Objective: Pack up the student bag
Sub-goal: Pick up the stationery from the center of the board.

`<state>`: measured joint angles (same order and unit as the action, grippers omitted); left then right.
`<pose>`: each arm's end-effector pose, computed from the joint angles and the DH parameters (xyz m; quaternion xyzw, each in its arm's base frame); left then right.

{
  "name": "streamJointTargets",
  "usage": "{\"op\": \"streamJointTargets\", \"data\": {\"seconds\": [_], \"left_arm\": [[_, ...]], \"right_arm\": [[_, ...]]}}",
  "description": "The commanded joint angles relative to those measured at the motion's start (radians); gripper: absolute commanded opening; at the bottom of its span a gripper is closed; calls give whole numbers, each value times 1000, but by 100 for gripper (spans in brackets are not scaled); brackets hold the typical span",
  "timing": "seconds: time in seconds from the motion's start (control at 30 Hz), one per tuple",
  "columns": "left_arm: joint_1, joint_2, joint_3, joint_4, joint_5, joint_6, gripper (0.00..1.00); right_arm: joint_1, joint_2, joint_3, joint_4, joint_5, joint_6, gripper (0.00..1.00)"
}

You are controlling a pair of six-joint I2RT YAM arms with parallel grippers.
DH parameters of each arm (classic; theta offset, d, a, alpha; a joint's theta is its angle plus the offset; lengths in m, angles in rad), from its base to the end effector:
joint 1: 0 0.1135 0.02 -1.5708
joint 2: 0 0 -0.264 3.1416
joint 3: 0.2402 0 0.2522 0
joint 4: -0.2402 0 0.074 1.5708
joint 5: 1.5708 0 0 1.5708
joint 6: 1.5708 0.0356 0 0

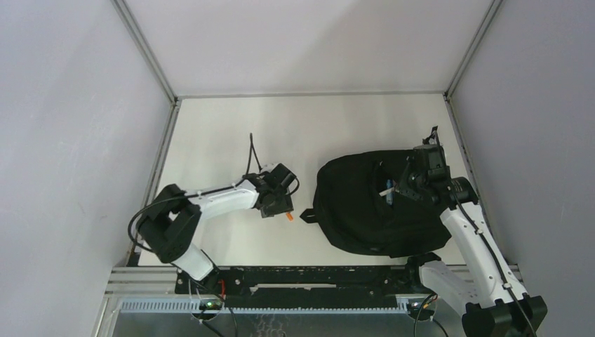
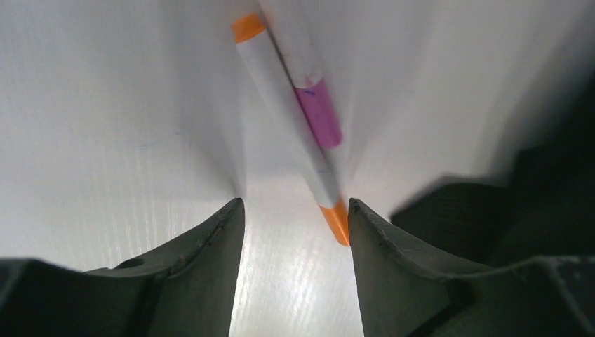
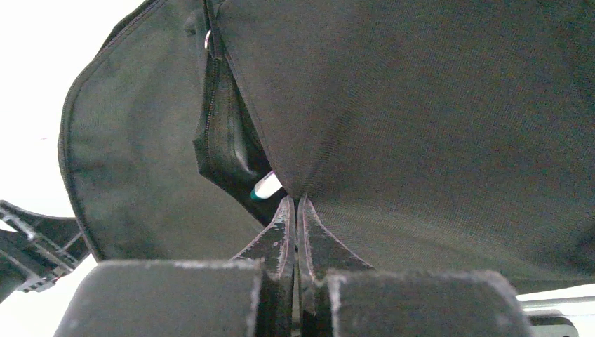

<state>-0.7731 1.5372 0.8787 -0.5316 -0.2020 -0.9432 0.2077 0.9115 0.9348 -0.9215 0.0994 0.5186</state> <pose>0.2069 -0.1919 0.1738 -0.1020 0.9718 -0.0777 0.1980 0.1670 0.0316 0.3023 0.1622 0.9289 0.0732 0.3248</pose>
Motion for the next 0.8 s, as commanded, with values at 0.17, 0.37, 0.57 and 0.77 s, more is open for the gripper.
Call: {"op": "streamJointTargets", "data": {"seconds": [0.17,0.37,0.57,0.77], "left_arm": [[-17,100,23,-56,-102,-128,55],[-17,86,-17,-92,-148,-192,40],[-12,38,-62,-147,-179,-277,19],[-12,-149,-101,-180,-229,-278,0]], "right_arm": [[6,-8,-15,60,6,-5,0],[7,5,-22,78,-8,-4,0],[7,13,-22,88,-10,-6,0],[8,12,-22,90,-13,-6,0]]}}
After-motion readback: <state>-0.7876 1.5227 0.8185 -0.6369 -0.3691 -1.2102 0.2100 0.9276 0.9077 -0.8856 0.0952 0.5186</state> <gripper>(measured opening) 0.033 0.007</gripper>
